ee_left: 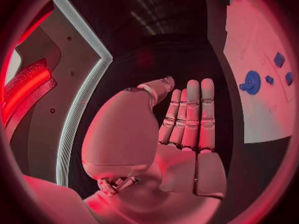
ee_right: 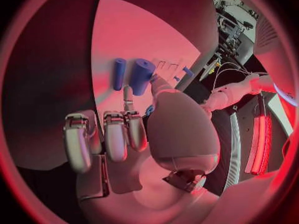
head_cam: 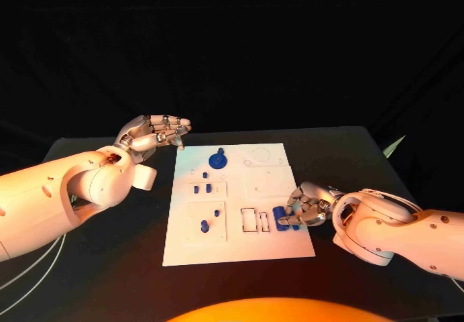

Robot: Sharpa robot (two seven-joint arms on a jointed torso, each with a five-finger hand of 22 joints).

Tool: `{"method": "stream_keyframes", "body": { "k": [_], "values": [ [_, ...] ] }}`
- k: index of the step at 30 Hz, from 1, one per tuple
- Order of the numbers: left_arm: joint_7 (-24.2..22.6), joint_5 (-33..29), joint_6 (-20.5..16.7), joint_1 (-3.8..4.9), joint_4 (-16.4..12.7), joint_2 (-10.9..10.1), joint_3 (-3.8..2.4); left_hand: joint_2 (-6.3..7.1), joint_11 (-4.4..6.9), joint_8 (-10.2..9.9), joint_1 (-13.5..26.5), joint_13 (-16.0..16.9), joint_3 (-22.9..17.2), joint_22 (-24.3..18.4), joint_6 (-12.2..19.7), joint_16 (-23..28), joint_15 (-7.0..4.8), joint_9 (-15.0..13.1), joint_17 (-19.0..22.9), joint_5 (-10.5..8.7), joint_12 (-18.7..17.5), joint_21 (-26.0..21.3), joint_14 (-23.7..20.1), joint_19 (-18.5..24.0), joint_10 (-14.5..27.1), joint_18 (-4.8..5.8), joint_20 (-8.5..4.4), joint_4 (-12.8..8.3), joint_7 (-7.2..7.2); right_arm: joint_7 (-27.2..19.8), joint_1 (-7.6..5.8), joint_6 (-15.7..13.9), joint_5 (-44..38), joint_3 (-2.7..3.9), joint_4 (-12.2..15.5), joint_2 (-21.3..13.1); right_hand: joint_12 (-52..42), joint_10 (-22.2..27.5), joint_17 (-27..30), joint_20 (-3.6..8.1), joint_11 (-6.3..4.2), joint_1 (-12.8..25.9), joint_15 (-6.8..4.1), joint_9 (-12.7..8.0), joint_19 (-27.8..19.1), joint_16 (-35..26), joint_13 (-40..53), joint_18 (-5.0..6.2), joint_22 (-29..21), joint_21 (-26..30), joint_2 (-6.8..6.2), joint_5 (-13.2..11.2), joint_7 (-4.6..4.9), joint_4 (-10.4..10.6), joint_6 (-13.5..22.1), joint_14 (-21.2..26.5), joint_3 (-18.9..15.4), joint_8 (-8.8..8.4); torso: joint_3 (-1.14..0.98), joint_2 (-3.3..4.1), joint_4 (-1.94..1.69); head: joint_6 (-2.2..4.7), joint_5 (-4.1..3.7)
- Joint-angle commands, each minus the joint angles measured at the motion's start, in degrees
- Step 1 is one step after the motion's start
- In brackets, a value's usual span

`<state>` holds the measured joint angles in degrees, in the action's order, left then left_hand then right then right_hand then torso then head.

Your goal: Assemble the parts on the task board

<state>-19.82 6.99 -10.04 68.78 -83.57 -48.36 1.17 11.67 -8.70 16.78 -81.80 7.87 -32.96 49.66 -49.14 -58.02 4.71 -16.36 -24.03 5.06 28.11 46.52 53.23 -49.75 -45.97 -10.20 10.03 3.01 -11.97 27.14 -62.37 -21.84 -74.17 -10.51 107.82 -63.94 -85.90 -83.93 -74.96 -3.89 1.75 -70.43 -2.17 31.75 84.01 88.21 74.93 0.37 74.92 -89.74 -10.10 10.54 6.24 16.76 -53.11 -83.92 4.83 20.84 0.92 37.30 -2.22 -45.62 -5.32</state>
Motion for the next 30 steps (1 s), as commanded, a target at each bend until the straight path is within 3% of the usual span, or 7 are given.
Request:
{"method": "stream_keyframes", "body": {
  "k": [1, 18, 24, 30],
  "values": [
    [-0.32, -0.32, 1.04, 0.02, -0.11, -0.02, -0.04, -0.35, -0.19, 0.19, 0.06, -0.06, 0.16, 0.06, 0.01, 0.36, 0.0, -0.06, 0.08, 0.32, 0.28, -0.05, -0.48, 0.27, 0.38, -0.3, 0.02, -0.06, 0.19, 0.6, 0.26, 0.61, -1.55, 0.0, -0.3, 0.44, -0.1, -3.09, -8.27, 0.22, -0.23, 0.26, -0.23, 0.05, 5.99, 0.28, 11.08, -0.37, 15.08, -0.26, 0.29, -0.13, -0.28, -0.1, -0.03, -4.83, -0.31, 0.21, 0.03, -0.01, -0.08, -0.13, 0.06],
    [-0.24, -0.32, 1.02, 0.02, -0.16, -0.21, -0.04, -0.4, -0.2, 0.21, 0.09, -0.06, 0.14, 0.05, 0.04, 0.36, 0.0, -0.06, 0.08, 0.33, 0.32, -0.07, -0.48, 0.27, 0.42, -0.3, 0.03, -0.03, 0.18, 1.8, 1.58, 1.15, -3.07, 0.0, -1.97, 3.09, -0.1, -3.11, -8.24, 0.29, -0.35, 1.0, -0.31, 0.27, 5.99, 0.27, 11.16, -0.37, 15.08, -0.26, 1.17, -0.07, -0.42, -0.03, -0.39, -4.81, -1.88, 0.38, 0.06, -0.06, -0.02, -0.19, 0.4],
    [-0.15, -0.32, 1.07, 0.02, -0.18, -0.27, -0.04, -0.41, -0.2, 0.19, 0.12, -0.07, 0.13, 0.05, 0.1, 0.35, 0.01, -0.05, 0.08, 0.34, 0.34, -0.08, -0.48, 0.28, 0.45, -0.3, 0.03, -0.01, 0.17, 2.49, 1.96, 1.19, -3.87, 0.01, -2.5, 3.74, -0.1, -3.13, -8.26, 0.35, -0.47, 0.57, -0.41, 0.38, 5.99, 0.27, 11.2, -0.37, 15.08, -0.26, 2.08, 0.07, -0.56, -0.17, -0.73, -4.8, -2.02, 0.51, 0.06, -0.06, -0.02, -0.16, 0.51],
    [-0.05, -0.32, 1.15, 0.02, -0.18, -0.3, -0.04, -0.41, -0.2, 0.19, 0.12, -0.07, 0.13, 0.05, 0.1, 0.35, 0.01, -0.05, 0.08, 0.34, 0.34, -0.08, -0.48, 0.28, 0.45, -0.3, 0.03, -0.01, 0.17, 2.72, 2.07, 0.29, -4.21, 0.01, -2.57, 4.07, -0.2, -3.28, -8.46, 0.57, -0.71, -2.45, -0.63, 0.43, 5.99, 0.3, 11.41, -0.37, 15.08, -0.26, 3.28, 0.51, -0.8, -0.57, -1.3, -4.84, -0.98, 0.47, 0.05, -0.07, -0.01, -0.07, 0.53]
  ]
}}
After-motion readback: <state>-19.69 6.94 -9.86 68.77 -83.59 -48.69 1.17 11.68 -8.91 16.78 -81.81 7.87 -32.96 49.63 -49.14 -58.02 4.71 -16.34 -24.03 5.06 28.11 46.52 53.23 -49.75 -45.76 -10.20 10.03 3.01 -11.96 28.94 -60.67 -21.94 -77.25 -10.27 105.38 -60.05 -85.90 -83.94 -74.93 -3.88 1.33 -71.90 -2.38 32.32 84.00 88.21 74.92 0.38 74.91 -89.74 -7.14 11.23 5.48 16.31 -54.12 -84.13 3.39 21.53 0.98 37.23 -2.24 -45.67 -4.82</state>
